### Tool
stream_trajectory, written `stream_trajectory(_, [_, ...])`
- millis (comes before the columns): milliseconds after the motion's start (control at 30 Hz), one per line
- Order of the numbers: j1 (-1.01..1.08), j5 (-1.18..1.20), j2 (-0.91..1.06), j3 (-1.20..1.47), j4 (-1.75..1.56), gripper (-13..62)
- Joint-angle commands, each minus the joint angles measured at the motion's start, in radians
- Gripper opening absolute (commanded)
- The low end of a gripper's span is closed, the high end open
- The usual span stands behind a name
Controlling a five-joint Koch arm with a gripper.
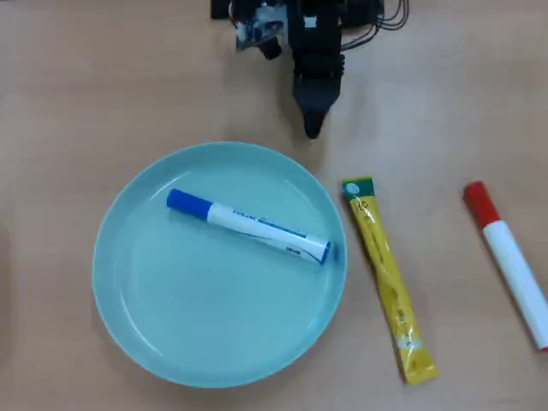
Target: Pick up the blue pen, then put it in the green bowl
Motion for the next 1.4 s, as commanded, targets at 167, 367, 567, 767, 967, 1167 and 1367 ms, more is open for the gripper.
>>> stream_trajectory(167, [0.002,-0.072,0.107,0.143,-0.126,51.2])
stream_trajectory(367, [0.000,-0.072,0.107,0.345,-0.342,51.3])
stream_trajectory(567, [-0.005,-0.072,0.106,0.465,-0.502,51.2])
stream_trajectory(767, [-0.005,-0.072,0.106,0.468,-0.506,51.2])
stream_trajectory(967, [-0.005,-0.069,0.106,0.468,-0.506,51.2])
stream_trajectory(1167, [-0.005,-0.069,0.106,0.468,-0.506,51.2])
stream_trajectory(1367, [-0.005,-0.069,0.106,0.468,-0.506,51.2])
